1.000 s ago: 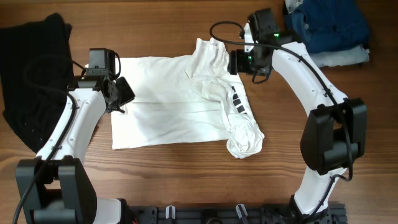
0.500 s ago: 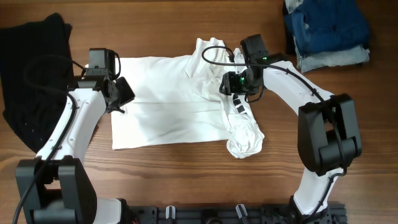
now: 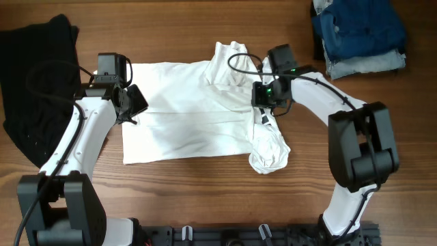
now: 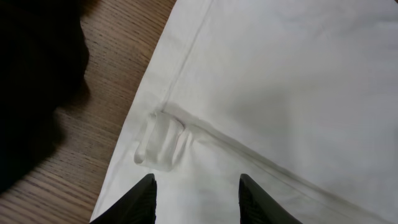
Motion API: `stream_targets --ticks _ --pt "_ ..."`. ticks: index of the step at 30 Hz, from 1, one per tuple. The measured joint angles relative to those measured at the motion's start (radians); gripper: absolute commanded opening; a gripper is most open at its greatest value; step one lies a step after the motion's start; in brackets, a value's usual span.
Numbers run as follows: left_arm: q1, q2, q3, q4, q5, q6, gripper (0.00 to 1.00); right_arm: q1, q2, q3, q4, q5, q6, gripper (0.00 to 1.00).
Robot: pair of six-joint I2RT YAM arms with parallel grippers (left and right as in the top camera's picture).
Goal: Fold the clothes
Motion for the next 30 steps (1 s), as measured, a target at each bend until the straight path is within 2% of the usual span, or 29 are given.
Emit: stream_targets --ticks 11,19,27,28,30 --pt "0.0 0.0 0.0 0.0 0.0 0.0 0.42 -0.229 -0.143 0.024 -0.096 0.045 -0.039 0.05" --pt "0.0 0.0 0.0 0.0 0.0 0.0 0.42 -0.388 -0.143 0.025 -0.144 0.195 -0.089 0.06" --pt "0.0 0.0 0.0 0.0 0.0 0.0 0.41 -0.458 -0.143 0.024 -0.182 0.315 -0.103 0.06" --pt "0.0 0.0 0.0 0.0 0.0 0.0 0.41 -0.462 -0.143 0.024 -0.182 0.321 -0.103 0.07" --pt "0.0 0.0 0.0 0.0 0.0 0.0 0.42 -0.475 -0.143 0.024 -0.184 0.336 -0.103 0.3"
